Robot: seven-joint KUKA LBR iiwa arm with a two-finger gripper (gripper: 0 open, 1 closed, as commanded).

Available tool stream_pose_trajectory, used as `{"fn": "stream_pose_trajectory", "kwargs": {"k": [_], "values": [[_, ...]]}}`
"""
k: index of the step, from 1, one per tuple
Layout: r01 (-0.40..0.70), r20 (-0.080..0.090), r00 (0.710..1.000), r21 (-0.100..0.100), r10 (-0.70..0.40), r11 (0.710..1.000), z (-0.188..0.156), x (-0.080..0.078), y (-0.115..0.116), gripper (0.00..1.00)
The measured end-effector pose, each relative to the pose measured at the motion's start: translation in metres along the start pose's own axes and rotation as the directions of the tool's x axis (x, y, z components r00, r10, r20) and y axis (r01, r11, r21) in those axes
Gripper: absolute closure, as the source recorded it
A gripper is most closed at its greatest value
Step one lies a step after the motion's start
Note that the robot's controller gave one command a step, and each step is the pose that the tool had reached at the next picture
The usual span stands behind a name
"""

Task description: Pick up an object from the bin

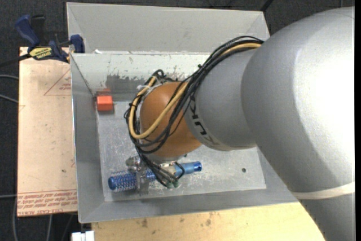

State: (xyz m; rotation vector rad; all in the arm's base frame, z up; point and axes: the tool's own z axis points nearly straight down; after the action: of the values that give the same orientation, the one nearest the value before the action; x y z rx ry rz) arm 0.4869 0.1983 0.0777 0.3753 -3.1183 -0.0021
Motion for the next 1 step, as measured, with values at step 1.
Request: {"fn": "stream_pose_trajectory", "kwargs": {"k": [1], "values": [[0.040, 0.013, 0.999, 0.000, -0.040, 0.999, -0.1210, -0.0598, -0.0080, 1.00]]}}
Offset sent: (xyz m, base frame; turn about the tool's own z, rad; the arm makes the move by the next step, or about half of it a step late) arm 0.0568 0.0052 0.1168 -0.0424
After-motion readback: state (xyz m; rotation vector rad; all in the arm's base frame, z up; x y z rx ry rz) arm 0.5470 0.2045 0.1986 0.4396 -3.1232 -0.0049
